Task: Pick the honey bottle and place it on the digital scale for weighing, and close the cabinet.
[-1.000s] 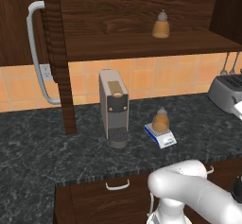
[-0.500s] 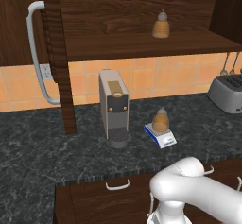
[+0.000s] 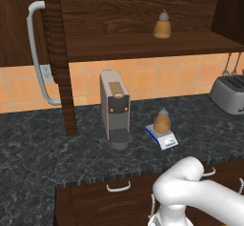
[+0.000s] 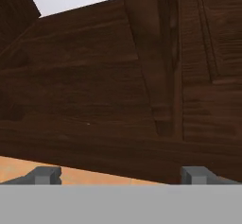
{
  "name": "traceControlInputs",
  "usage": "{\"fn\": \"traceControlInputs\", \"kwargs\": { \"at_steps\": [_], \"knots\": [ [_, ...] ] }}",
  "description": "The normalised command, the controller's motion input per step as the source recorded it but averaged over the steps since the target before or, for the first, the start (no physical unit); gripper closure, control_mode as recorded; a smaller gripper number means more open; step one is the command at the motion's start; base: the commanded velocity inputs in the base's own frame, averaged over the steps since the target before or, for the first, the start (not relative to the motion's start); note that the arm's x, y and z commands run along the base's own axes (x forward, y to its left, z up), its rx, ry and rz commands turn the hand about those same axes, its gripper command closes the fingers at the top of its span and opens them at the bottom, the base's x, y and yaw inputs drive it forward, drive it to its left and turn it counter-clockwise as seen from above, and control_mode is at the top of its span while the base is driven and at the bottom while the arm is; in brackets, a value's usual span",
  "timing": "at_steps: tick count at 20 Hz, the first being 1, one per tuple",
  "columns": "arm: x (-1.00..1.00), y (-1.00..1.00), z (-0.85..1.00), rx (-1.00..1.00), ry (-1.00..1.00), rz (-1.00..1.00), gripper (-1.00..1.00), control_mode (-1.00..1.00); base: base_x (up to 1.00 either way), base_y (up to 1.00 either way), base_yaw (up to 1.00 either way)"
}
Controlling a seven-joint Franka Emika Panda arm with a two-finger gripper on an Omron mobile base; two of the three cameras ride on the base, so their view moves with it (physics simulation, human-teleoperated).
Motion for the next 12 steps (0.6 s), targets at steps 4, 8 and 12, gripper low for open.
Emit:
{"fn": "traceControlInputs", "kwargs": {
  "at_steps": [4,8,12],
  "knots": [
    [-0.01,-0.13,0.42,0.00,-0.05,-0.06,-1.00,-1.00,0.00,0.00,0.00],
    [-0.09,-0.01,0.48,0.00,-0.12,-0.01,-1.00,-1.00,0.00,0.00,0.00],
    [-0.18,0.05,0.47,-0.08,-0.14,0.00,-1.00,-1.00,0.00,0.00,0.00]
  ]
}}
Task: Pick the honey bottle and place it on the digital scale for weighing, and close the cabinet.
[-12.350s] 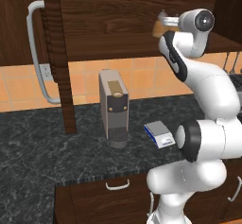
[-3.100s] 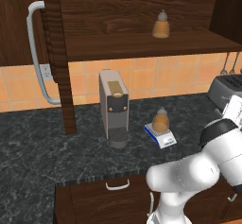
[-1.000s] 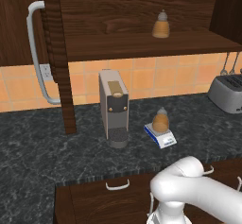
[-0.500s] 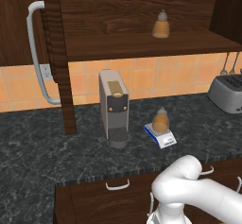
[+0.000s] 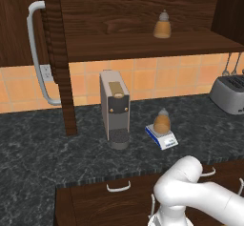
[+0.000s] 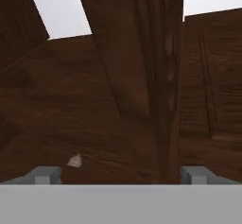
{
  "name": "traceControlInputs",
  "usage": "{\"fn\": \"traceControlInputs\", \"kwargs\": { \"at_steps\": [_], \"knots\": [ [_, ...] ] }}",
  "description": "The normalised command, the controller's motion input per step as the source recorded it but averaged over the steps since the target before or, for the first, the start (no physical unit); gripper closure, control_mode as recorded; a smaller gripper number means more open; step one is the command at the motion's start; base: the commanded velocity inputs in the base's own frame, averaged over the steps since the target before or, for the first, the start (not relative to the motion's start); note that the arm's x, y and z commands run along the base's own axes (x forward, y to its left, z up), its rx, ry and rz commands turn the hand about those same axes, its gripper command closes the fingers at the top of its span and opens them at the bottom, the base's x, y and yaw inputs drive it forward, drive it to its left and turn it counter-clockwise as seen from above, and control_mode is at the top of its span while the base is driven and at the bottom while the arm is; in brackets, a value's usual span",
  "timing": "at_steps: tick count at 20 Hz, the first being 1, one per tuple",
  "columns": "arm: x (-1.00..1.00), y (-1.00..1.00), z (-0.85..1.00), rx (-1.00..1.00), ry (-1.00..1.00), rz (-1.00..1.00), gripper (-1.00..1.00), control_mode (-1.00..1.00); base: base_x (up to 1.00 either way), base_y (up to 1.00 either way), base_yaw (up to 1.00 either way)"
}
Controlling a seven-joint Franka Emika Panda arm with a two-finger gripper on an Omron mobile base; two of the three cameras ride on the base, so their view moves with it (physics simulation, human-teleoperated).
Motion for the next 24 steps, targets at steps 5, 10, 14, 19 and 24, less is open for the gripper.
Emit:
{"fn": "traceControlInputs", "kwargs": {
  "at_steps": [5,10,14,19,24],
  "knots": [
    [-0.19,0.25,0.42,-0.09,-0.21,0.02,-1.00,-1.00,0.00,0.00,0.00],
    [-0.04,0.46,0.38,-0.09,-0.17,0.05,-1.00,-1.00,0.00,0.00,0.00],
    [0.05,0.59,0.29,-0.09,-0.03,0.04,-1.00,-1.00,0.00,0.00,0.00],
    [0.34,0.73,0.21,-0.14,0.04,0.01,-1.00,-1.00,0.00,0.00,0.00],
    [0.41,0.66,0.18,-0.19,0.12,0.01,-1.00,-1.00,0.00,0.00,0.00]
  ]
}}
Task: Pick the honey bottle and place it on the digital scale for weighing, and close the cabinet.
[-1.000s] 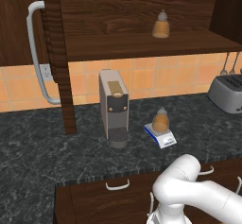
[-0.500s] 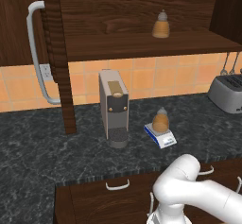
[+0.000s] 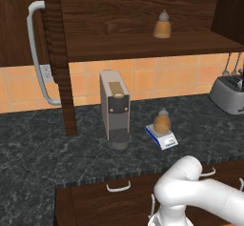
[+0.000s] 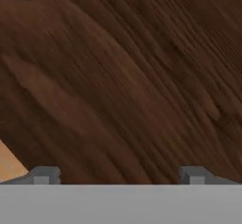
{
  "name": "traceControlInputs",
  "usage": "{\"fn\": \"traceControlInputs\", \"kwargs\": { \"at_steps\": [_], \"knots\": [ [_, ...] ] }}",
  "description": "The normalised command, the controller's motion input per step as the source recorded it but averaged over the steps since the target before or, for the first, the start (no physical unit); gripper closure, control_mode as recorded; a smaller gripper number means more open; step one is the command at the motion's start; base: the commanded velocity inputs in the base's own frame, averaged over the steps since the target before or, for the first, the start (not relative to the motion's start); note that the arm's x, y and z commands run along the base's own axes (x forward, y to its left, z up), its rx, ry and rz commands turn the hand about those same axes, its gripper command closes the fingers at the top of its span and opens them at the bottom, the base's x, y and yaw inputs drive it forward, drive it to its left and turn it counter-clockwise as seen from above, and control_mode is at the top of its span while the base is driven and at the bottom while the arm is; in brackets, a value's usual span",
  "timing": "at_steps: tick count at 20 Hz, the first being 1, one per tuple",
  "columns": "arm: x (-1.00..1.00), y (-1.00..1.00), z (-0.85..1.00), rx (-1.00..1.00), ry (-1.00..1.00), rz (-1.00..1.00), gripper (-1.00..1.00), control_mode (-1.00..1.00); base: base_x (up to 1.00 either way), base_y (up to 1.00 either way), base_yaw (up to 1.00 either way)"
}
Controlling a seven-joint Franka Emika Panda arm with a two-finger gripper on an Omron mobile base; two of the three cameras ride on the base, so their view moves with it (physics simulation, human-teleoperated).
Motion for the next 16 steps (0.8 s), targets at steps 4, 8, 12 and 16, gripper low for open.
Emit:
{"fn": "traceControlInputs", "kwargs": {
  "at_steps": [4,8,12,16],
  "knots": [
    [0.34,0.50,0.26,-0.22,0.21,0.00,-1.00,-1.00,0.00,0.00,0.00],
    [0.39,0.52,0.31,-0.20,0.20,0.00,-1.00,-1.00,0.00,0.00,0.00],
    [0.49,0.66,0.14,-0.17,0.13,-0.02,-1.00,-1.00,0.00,0.00,0.00],
    [0.59,0.79,0.05,-0.13,0.08,-0.04,-1.00,-1.00,0.00,0.00,0.00]
  ]
}}
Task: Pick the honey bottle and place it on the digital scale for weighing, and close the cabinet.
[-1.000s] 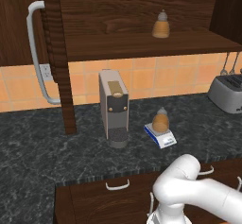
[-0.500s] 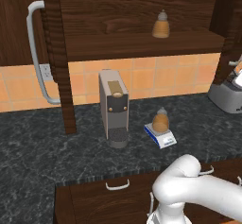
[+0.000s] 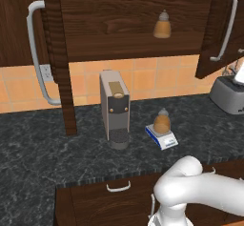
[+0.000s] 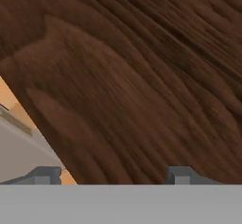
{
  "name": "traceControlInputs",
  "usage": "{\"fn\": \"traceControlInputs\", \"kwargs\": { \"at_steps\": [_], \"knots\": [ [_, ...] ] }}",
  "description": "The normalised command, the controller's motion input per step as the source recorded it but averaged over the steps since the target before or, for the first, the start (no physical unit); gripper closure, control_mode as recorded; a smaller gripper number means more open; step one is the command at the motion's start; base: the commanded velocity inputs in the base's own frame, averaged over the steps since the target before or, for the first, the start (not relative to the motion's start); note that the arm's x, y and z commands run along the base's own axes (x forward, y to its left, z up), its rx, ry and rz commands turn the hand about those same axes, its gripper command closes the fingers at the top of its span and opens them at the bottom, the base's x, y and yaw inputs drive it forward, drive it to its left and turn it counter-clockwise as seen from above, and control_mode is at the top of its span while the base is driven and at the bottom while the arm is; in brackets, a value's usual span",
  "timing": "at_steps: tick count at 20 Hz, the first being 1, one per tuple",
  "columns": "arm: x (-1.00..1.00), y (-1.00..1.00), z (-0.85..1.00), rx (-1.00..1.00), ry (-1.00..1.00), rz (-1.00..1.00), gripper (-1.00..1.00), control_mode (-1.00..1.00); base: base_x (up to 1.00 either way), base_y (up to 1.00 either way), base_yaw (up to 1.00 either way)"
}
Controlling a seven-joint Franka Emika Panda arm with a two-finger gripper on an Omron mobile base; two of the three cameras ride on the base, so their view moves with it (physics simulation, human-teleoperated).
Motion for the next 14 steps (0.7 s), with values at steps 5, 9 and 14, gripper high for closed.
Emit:
{"fn": "traceControlInputs", "kwargs": {
  "at_steps": [5,9,14],
  "knots": [
    [0.66,0.78,0.03,-0.09,0.06,-0.05,-1.00,-1.00,0.00,0.00,0.00],
    [0.59,0.89,0.00,-0.09,0.00,-0.15,-1.00,-1.00,0.00,0.00,0.00],
    [0.57,0.93,0.00,-0.13,0.00,-0.22,-1.00,-1.00,0.00,0.00,0.00]
  ]
}}
